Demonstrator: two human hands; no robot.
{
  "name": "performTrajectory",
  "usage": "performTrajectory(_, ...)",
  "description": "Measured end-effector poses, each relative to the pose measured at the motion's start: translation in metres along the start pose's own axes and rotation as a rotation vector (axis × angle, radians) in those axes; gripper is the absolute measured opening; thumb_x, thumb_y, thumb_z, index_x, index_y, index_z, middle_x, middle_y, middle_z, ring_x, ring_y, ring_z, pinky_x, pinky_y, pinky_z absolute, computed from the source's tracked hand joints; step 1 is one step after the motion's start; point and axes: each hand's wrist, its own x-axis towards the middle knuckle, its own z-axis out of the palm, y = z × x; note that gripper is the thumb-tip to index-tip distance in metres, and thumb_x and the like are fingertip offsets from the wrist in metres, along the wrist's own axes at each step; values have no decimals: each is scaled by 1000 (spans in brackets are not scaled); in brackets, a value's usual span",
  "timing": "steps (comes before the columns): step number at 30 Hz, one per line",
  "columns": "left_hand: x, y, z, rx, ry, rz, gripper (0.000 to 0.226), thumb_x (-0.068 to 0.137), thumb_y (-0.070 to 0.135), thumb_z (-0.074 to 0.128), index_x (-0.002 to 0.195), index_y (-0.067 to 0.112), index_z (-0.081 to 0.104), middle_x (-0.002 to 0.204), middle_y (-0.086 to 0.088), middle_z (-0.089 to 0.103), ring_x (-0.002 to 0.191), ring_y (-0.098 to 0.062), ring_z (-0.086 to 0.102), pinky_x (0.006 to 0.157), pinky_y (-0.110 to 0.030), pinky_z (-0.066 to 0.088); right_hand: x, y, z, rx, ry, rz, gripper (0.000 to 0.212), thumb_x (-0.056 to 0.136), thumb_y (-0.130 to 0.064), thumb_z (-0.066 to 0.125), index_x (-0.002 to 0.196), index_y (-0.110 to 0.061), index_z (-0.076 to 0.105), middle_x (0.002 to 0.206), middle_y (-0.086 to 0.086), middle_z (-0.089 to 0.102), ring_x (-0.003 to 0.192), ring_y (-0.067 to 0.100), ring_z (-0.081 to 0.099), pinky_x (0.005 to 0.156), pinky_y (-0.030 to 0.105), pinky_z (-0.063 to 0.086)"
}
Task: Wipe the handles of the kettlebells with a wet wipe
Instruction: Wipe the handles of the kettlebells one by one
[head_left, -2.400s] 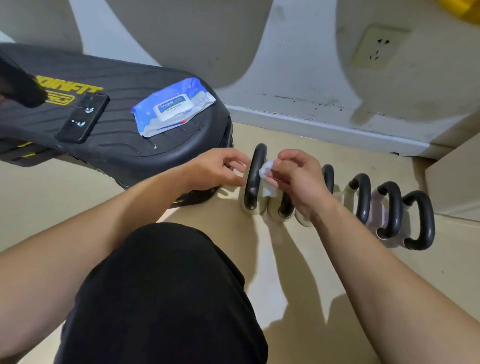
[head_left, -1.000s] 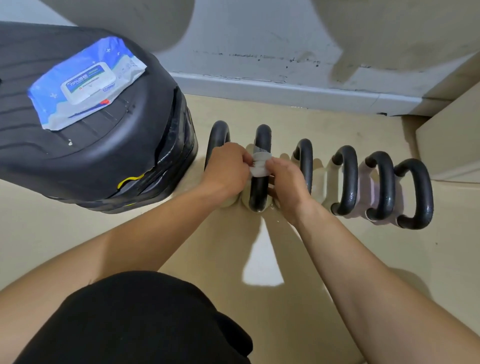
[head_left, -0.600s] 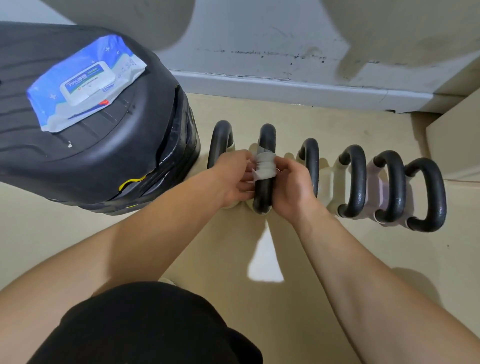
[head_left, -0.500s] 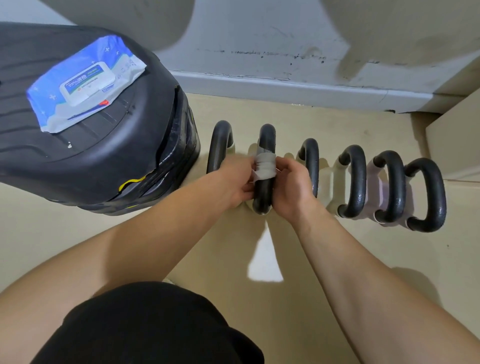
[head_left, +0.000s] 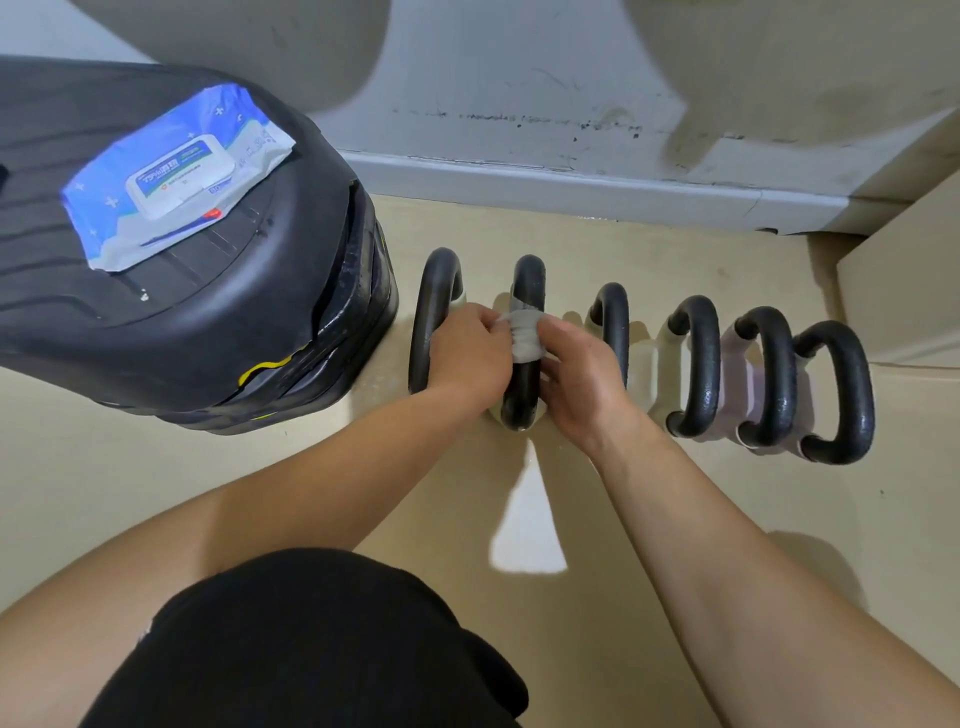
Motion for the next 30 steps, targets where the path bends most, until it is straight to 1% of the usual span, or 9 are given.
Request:
performTrajectory(2,-9,0,-4,99,-10,102,24,98,30,54,109,17,71,94,3,71,85,-13,64,72,-21,46,-3,5,0,-54,90,-102,32,97,-11,62,127,0,66,112,15,76,104,25,74,96,39,58)
performTrajectory(5,-19,-4,-8,174,-30,200,27,89,32,68,111,16,72,93,5,72,86,-11,65,80,-21,48,-13,8,0,-153,251,-231,20,91,-5,71,111,-5,73,90,4,78,87,13,75,94,36,60)
performTrajectory(10,-8,-5,-16,272,21,341,14,88,27,71,98,20,76,91,3,74,84,-12,66,87,-29,51,-13,6,3,-280,289,-329,19,89,-9,73,83,-27,71,80,-5,73,86,16,73,95,42,59)
performTrajectory(14,8,-2,-13,278,41,354,8,89,27,67,83,24,71,81,8,70,79,-12,64,82,-34,51,-2,-5,5,-380,278,-367,18,88,-14,71,75,-26,70,69,-12,68,74,9,68,91,42,59)
performTrajectory(19,25,5,-16,264,-4,335,6,90,23,67,84,23,68,76,12,64,78,-8,63,71,-22,46,14,-31,11,-474,288,-360,14,83,-14,67,73,-24,69,70,-11,66,73,8,64,80,32,59)
performTrajectory(22,21,1,-15,144,3,280,3,89,23,69,88,25,68,77,11,64,75,-7,65,76,-24,55,12,-28,11,-532,293,-315,14,82,-32,73,78,-23,63,73,-8,64,77,14,68,82,40,60)
performTrajectory(24,15,-4,-13,108,17,272,7,89,26,69,96,24,70,82,12,64,79,-6,64,78,-15,52,6,-18,6,-509,272,-273,19,79,-40,72,78,-23,62,73,-7,65,82,20,71,85,47,60)
performTrajectory(26,9,-11,-11,117,26,291,12,88,26,70,100,23,69,87,12,62,82,-2,60,70,-1,40,0,-11,0,-474,240,-282,12,84,-30,72,81,-21,66,71,-5,66,78,19,72,86,49,60)
performTrajectory(30,3,-17,-12,133,-2,337,10,87,22,71,95,22,66,90,11,63,78,4,58,68,3,39,-8,-3,-5,-493,223,-357,9,89,-18,71,85,-26,68,78,-3,67,81,19,70,90,48,59)
